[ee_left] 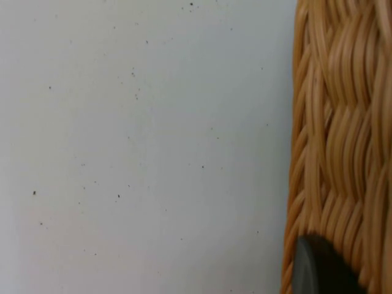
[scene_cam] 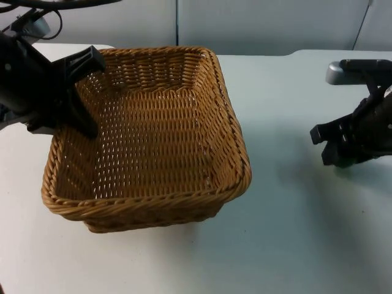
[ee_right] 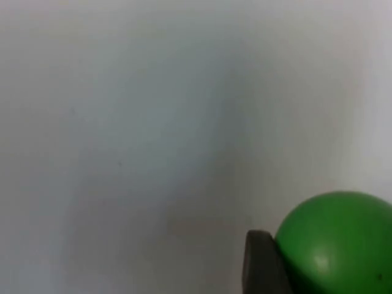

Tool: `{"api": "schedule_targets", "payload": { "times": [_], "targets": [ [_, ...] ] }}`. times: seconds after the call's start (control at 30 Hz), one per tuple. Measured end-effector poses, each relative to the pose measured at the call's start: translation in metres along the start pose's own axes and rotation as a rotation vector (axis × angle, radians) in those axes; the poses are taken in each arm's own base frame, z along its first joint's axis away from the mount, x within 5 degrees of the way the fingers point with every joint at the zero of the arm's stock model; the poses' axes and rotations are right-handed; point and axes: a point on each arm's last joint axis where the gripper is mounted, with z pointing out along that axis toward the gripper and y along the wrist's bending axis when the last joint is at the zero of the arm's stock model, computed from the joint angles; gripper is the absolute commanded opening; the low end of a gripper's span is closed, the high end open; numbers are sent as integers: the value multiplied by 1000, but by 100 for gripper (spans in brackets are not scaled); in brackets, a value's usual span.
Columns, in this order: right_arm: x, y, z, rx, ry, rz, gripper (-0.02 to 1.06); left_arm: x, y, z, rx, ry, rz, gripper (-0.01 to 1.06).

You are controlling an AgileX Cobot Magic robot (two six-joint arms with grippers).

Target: Pick up the basket with the left hand and place the ball into the basket with the right hand.

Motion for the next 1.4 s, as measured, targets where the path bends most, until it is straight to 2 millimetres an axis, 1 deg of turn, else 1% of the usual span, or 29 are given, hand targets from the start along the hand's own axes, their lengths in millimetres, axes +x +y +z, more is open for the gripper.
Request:
{"api": "schedule_targets", "payload": {
  "times": [0.03, 0.07, 0.1, 0.13, 0.2, 0.23, 0.27, 0.33, 0.4, 0.43, 0.47, 0.5, 0.53, 0.57, 0.63, 0.7, 0.73, 0.8, 0.87, 0.9, 1.03, 1.07, 1.2, 1.4],
  "targets": [
    [-8, 2, -4, -7, -1, -24, 0, 0, 0, 0, 2, 2, -1, 0],
    [-8, 2, -4, -7, -1, -24, 0, 0, 0, 0, 2, 2, -1, 0],
    [-18, 5, -10, -14, -7, -54, 0, 0, 0, 0, 2, 3, -1, 0],
    [-29, 10, -18, -24, -17, -94, 0, 0, 0, 0, 3, 4, -1, 0],
    [-53, 25, -40, -45, -62, -180, 0, 1, 0, 0, 4, 8, -1, 0],
    [-66, 34, -54, -54, -96, -223, 0, 1, 0, 0, 4, 8, -1, 0],
    [-66, 34, -54, -54, -96, -223, 0, 1, 0, 0, 4, 8, -1, 0],
    [-90, 59, -85, -93, -173, -295, 0, 1, 0, 0, 4, 8, -1, 0],
    [-104, 88, -111, -169, -222, -368, 0, 1, 0, 0, 4, 8, -1, 0],
    [-104, 88, -111, -169, -222, -368, 0, 1, 0, 0, 4, 8, -1, 0],
    [-108, 104, -123, -213, -248, -408, 0, 1, 0, 0, 4, 8, -1, 0],
    [-109, 129, -134, -292, -263, -464, 0, 1, 0, 0, 4, 8, -1, 0],
    [-108, 143, -140, -337, -274, -493, 0, 1, 0, 0, 4, 8, -1, 0],
    [-108, 143, -140, -337, -274, -493, 0, 1, 0, 0, 4, 8, -1, 0],
    [-102, 166, -146, -403, -279, -541, 0, 1, 0, 0, 4, 8, 14, 0],
    [-96, 180, -149, -441, -266, -575, 0, 1, 0, 0, 4, 7, 20, 0],
    [-96, 180, -149, -441, -266, -575, 0, 1, 0, 0, 4, 7, 20, 0],
    [-91, 188, -149, -461, -237, -602, 0, 1, 0, 0, 5, 7, 20, 0],
    [-84, 194, -143, -478, -185, -623, 0, 1, -1, 0, 8, 6, 16, 0],
    [-84, 194, -143, -478, -185, -623, 0, 1, -1, 0, 8, 6, 16, 0],
    [-76, 199, -127, -508, -90, -634, 0, 0, -3, 0, 28, 3, 0, 0],
    [-76, 199, -127, -508, -90, -634, 0, 0, -3, 0, 28, 3, 0, 0],
    [-73, 200, -111, -514, -44, -627, 0, 1, -6, 0, 63, 8, 12, 0],
    [-71, 201, -100, -521, -20, -615, 0, 0, -8, 0, 92, 4, 14, 0]
  ]
}}
